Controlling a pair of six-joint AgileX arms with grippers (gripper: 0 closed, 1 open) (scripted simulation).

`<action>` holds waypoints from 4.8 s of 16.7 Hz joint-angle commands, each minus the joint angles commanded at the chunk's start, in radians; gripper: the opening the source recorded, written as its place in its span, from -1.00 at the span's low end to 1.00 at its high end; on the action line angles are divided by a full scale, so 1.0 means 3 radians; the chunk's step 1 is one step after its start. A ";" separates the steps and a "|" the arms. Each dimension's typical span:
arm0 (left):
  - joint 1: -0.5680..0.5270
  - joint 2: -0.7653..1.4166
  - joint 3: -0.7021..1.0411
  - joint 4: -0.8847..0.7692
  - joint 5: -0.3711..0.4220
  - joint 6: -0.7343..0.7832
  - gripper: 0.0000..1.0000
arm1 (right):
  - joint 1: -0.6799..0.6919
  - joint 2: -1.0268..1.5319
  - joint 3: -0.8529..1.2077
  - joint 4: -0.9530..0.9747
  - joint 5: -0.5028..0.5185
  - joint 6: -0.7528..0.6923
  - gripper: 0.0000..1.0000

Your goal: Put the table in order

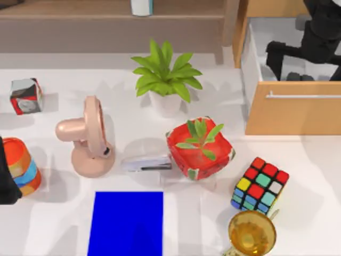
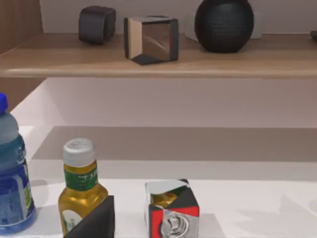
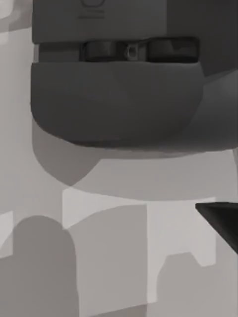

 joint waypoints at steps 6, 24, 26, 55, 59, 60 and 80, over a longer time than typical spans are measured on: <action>0.0000 0.0000 0.0000 0.0000 0.0000 0.0000 1.00 | 0.0003 0.0001 -0.0069 0.0067 0.0001 -0.0009 1.00; 0.0000 0.0000 0.0000 0.0000 0.0000 0.0000 1.00 | 0.0008 0.0104 -0.0201 0.0307 0.0002 -0.0003 1.00; 0.0000 0.0000 0.0000 0.0000 0.0000 0.0000 1.00 | 0.0008 0.0104 -0.0201 0.0307 0.0002 -0.0003 1.00; 0.0000 0.0000 0.0000 0.0000 0.0000 0.0000 1.00 | 0.0052 -0.0354 -0.0305 0.0148 0.0141 0.0167 -1.00; 0.0000 0.0000 0.0000 0.0000 0.0000 0.0000 1.00 | 0.0274 -0.0799 -0.0292 0.0172 0.0215 0.0429 -1.00; 0.0000 0.0000 0.0000 0.0000 0.0000 0.0000 1.00 | 0.0377 -0.0893 -0.0283 0.0187 0.0220 0.0505 -1.00; 0.0000 0.0000 0.0000 0.0000 0.0000 0.0000 1.00 | 0.3142 -0.0480 -0.0813 0.0248 0.0150 0.2161 -1.00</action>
